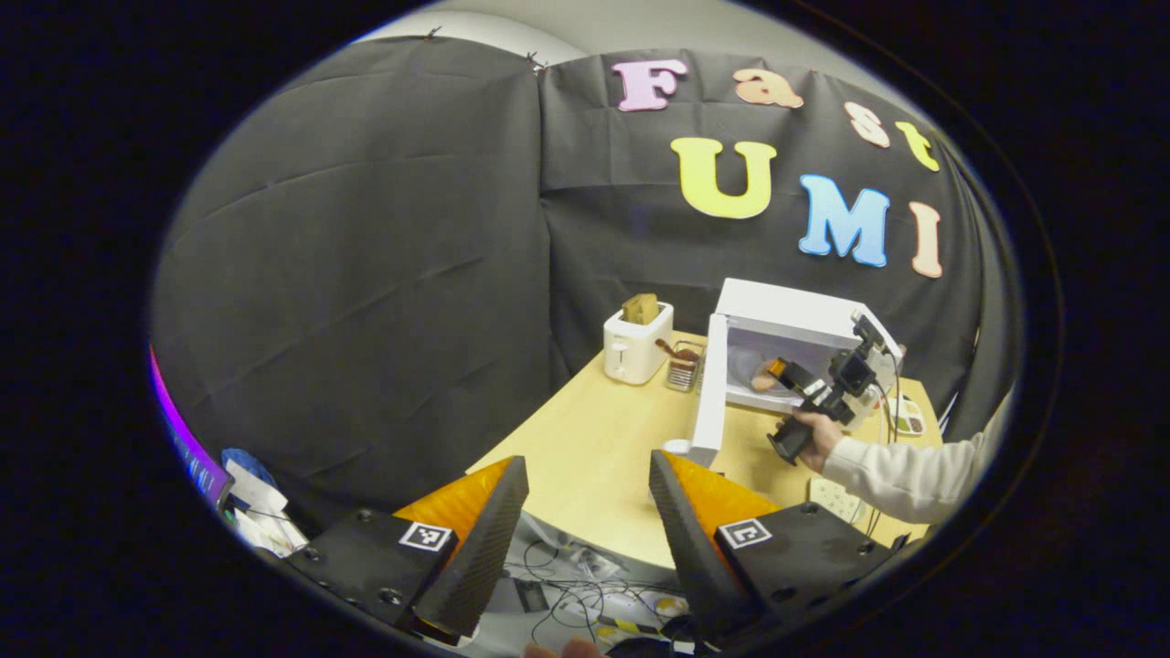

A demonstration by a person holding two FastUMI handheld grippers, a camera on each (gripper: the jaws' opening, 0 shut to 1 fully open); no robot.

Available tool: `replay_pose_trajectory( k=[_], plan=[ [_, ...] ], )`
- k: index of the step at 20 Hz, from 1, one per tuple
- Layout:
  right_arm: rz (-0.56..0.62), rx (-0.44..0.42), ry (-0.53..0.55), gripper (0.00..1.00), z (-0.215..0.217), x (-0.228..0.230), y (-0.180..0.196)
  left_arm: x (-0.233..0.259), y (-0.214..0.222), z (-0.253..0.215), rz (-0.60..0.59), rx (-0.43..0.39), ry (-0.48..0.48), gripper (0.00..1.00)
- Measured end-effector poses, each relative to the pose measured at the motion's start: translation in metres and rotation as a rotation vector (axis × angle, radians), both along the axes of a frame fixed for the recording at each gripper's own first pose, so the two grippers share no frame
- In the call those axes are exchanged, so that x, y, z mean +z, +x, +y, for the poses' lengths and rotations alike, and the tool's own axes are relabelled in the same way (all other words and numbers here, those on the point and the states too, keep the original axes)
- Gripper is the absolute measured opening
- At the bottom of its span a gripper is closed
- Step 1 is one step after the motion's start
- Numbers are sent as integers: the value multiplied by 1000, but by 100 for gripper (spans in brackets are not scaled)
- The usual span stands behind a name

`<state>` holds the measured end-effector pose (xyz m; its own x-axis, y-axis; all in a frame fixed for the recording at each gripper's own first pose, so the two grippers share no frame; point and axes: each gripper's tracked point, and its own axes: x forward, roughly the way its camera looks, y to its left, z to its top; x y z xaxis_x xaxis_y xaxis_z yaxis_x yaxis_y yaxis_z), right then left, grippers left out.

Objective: Open the microwave oven with the left hand, put the food in, and close the microwave oven.

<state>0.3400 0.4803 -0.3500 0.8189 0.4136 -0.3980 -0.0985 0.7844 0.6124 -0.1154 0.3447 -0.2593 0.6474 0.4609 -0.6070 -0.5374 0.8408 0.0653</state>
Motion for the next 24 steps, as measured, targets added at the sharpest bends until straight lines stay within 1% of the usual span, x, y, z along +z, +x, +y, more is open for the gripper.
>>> replay_pose_trajectory(
  k=[2, 6, 7, 9, 10, 12, 14, 15, 16, 19, 22, 24],
  plan=[
    [-37, 29, -22, 98, -25, 24, -20, 9, 5, 1, -53, -29, 3, 91],
    [-81, 42, -40, 98, -76, 72, -74, 18, 11, 7, -158, -97, -19, 90],
    [-93, 33, -57, 98, -90, 83, -91, 19, 9, 10, -177, -111, -28, 90],
    [-114, 14, -56, 98, -114, 103, -134, 19, 5, 17, -218, -141, -46, 90],
    [-121, 13, -54, 98, -126, 112, -153, 16, 1, 19, -238, -156, -62, 90],
    [-129, 12, -90, 98, -155, 122, -189, 6, 1, 17, -271, -186, -119, 91],
    [-151, -14, -112, 98, -187, 138, -218, -5, 4, 17, -283, -206, -149, 90],
    [-151, -20, -112, 98, -199, 144, -233, -5, 3, 16, -282, -208, -156, 93],
    [-164, -24, -115, 98, -211, 153, -244, 5, 6, 12, -308, -215, -152, 95],
    [-231, -38, -162, 98, -254, 175, -265, 29, 7, -3, -351, -220, -128, 91],
    [-251, -25, -181, 98, -290, 187, -282, 26, 6, -18, -345, -190, -127, 89],
    [-292, -32, -193, 98, -318, 200, -286, 22, 6, -33, -334, -173, -143, 89]
  ],
)
